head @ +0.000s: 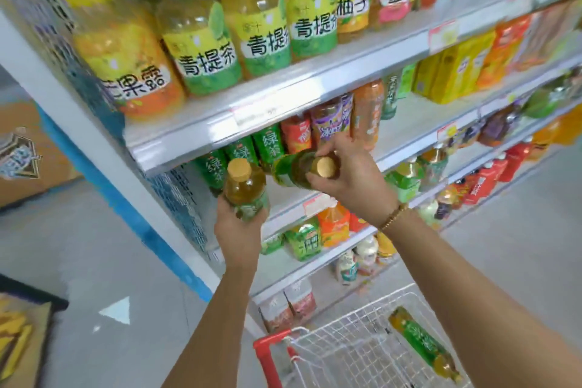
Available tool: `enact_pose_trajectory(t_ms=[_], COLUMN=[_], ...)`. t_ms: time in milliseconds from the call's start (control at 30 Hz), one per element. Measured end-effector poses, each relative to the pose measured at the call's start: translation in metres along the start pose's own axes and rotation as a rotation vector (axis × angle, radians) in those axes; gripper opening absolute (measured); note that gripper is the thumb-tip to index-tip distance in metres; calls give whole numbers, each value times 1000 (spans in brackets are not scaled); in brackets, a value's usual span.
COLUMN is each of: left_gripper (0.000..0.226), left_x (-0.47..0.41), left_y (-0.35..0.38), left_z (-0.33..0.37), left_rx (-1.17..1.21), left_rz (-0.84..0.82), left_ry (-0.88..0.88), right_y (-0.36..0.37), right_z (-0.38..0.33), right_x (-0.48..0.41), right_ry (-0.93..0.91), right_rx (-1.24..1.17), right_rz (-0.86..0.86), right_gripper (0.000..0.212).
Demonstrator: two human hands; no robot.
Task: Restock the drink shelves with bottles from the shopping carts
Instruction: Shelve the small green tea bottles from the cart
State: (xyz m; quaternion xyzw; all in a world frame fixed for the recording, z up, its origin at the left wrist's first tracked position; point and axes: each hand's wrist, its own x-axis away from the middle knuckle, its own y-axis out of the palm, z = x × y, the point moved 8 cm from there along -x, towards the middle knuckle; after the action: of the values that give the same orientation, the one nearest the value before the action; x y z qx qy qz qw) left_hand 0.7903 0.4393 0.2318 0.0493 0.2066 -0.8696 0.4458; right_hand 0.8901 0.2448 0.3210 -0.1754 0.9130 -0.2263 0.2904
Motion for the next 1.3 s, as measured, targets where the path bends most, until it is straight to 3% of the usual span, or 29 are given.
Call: enact_pose_trajectory(t_ms=[133,200,467,667,867,1067,1300], left_gripper=[72,67,58,62,56,46,45], left_x=[-11,-19,-50,-60,-63,-63,-67], left_y=[-3,-5,-2,5,9,11,17], left_z=[0,-1,-23,-29,-52,-60,-61], left_rx=[48,5,-145,-198,-84,-53,-22], left_rz=[53,58,-49,-85,-217,-134,-163], left_ry=[-16,-25,-72,-48,-130,-137,-106], right_y=[34,49,77,113,144,169,159], right_z=[-1,-1,22,30,62,101,122], right_x=[-29,-34,-70,-84,-58,-30,-42], right_ry=[-23,-35,107,175,266,447,356], right_rx=[52,59,-312,-398,-351,-212,-37], right_rz=[-124,-154,27,110,120,164,62], right_gripper=[28,30,37,44,76,64,57])
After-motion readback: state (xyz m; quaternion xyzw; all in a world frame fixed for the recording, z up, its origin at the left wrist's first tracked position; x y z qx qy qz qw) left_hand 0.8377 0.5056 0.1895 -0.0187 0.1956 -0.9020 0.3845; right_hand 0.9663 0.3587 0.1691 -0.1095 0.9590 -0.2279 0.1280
